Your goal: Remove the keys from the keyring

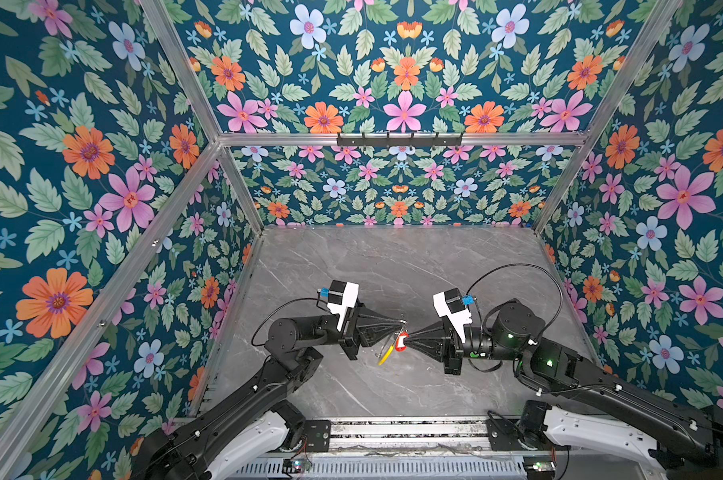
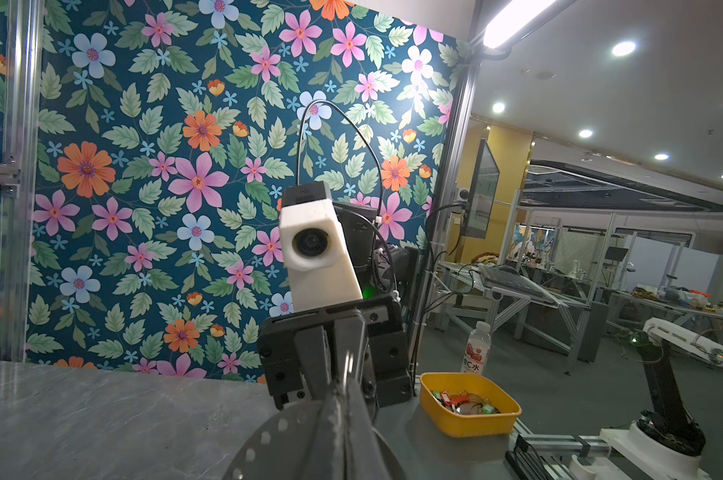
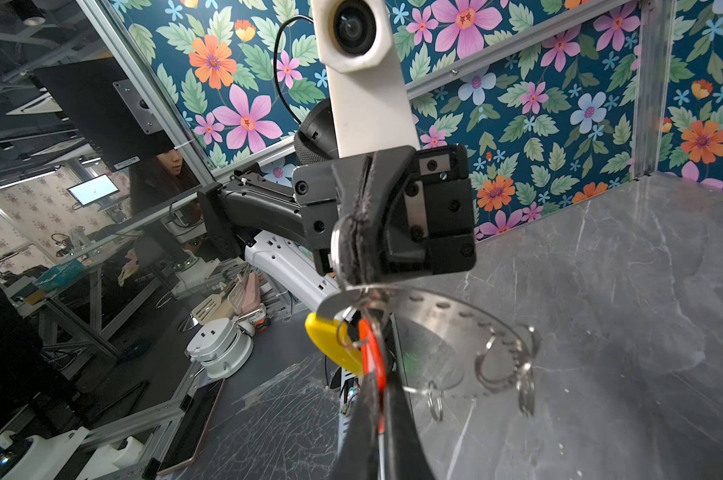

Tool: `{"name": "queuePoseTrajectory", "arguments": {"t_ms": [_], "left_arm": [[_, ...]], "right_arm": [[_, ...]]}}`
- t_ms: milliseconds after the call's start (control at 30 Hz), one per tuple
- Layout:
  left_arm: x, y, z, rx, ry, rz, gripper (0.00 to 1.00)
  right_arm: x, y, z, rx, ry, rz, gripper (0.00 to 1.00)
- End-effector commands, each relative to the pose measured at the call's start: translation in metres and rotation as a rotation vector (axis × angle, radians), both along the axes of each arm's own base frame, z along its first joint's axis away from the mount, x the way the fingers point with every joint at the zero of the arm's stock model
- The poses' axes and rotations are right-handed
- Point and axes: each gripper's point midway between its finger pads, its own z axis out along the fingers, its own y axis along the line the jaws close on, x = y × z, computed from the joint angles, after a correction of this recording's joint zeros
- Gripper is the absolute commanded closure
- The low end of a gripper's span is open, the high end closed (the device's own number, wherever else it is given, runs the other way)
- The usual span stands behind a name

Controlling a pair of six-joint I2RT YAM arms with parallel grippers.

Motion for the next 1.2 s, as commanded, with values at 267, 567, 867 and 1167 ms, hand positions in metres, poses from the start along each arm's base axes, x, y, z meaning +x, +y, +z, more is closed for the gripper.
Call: {"name": "queuePoseTrajectory", "arguments": {"t_ms": [267,567,867,1167], "left_arm": [[-0.001,0.002,0.006,-0.003,-0.018,0.013,1.0],[0.003,0.001,0.005,-0.004,-0.003,0.036,1.0],[0.006,0.001,0.003,0.003,0.005,0.052,1.0],[0.004,0.002,0.004,0.003,0.004,0.049,1.0]], "right_arm": [[-0.005,-0.023,0.035,0.042,-0.072,-0.053,0.62],[0.016,-0.008,0.055,0.131,-0.066,-0.12,0.57],[0.015,-0.001,0.05,0.111,-0.056,-0.093,0.58],[0.019,0.001,0.041,0.072,-0.055,-0.106,0.63]]}}
